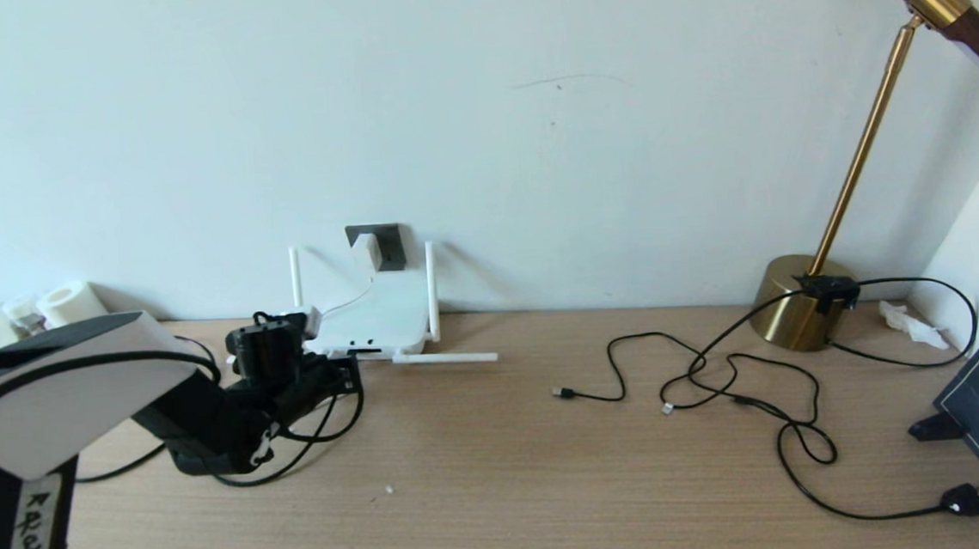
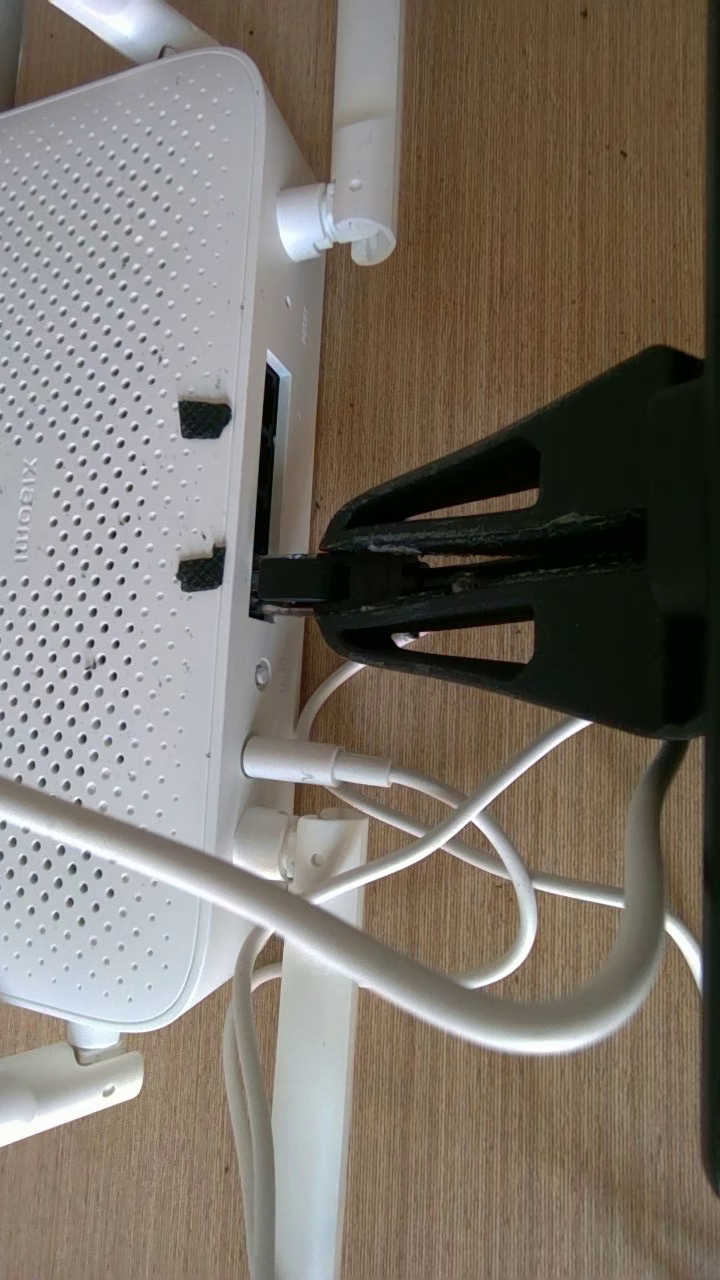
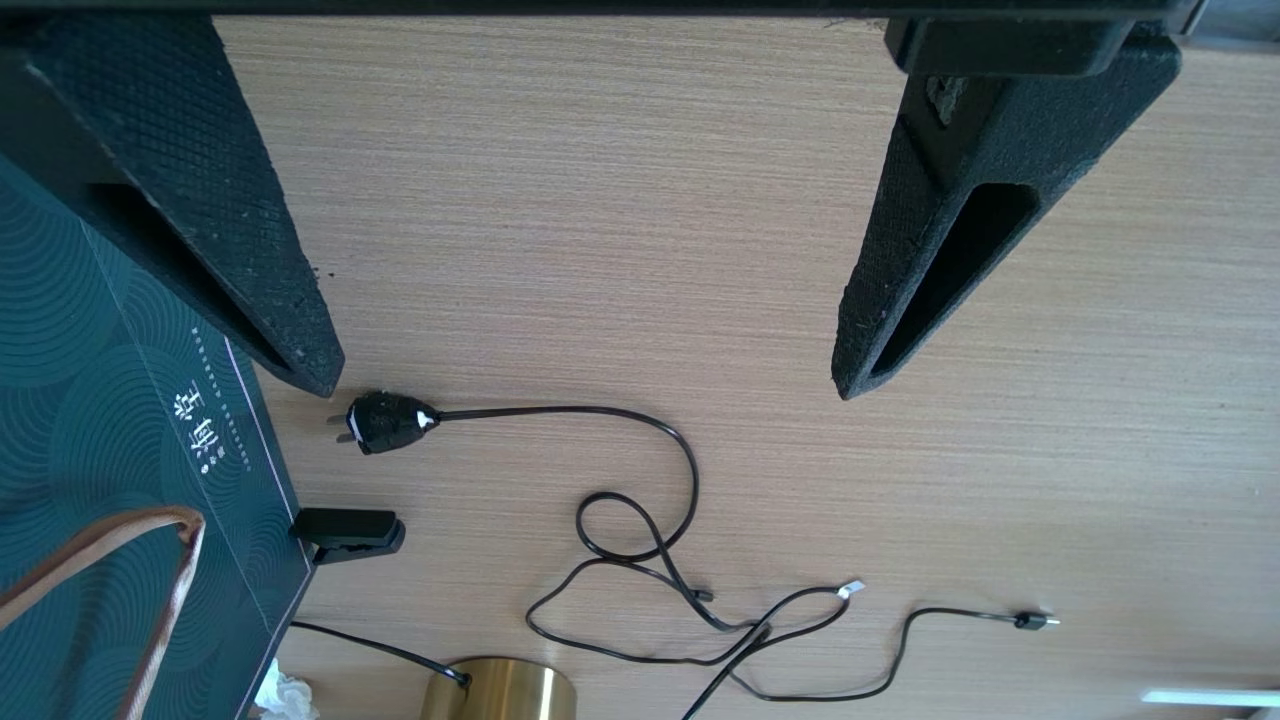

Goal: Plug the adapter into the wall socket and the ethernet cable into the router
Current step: Plug cable into router interface

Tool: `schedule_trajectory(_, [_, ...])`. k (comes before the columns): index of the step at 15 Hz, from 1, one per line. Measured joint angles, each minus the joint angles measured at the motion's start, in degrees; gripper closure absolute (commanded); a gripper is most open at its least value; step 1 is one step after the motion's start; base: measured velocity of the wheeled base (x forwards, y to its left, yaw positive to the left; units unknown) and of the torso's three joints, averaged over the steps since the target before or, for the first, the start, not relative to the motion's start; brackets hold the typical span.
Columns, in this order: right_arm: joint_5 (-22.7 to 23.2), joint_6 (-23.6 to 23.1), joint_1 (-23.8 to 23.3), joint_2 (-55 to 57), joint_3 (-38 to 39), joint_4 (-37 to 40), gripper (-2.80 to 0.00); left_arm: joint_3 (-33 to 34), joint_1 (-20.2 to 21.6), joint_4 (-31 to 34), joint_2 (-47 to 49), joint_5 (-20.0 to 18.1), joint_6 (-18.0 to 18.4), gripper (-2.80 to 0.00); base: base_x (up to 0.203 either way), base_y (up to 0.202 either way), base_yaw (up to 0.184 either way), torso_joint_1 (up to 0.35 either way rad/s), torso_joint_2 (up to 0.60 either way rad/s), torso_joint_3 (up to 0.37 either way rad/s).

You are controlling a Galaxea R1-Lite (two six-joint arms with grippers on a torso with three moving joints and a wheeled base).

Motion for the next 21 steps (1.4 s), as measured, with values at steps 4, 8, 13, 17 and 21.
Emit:
schedule_trajectory(4, [0.0,0.0,0.0,0.0,0.0,0.0,-2.8,-0.1,0.0,0.1,0.1,0.0,0.0,0.0,0.0,0.0,0.0,0.0,0.0,0.0])
schedule_trajectory(8, [0.0,0.0,0.0,0.0,0.0,0.0,-2.8,-0.5,0.0,0.0,0.7,0.0,0.0,0.0,0.0,0.0,0.0,0.0,0.0,0.0])
schedule_trajectory(13, [0.0,0.0,0.0,0.0,0.0,0.0,-2.8,-0.5,0.0,0.1,0.9,0.0,0.0,0.0,0.0,0.0,0.0,0.0,0.0,0.0])
schedule_trajectory(17, [0.0,0.0,0.0,0.0,0.0,0.0,-2.8,-0.5,0.0,0.1,1.0,0.1,0.0,0.0,0.0,0.0,0.0,0.0,0.0,0.0])
schedule_trajectory(21, [0.0,0.0,0.0,0.0,0.0,0.0,-2.8,-0.6,0.1,0.2,1.0,0.1,0.0,0.0,0.0,0.0,0.0,0.0,0.0,0.0])
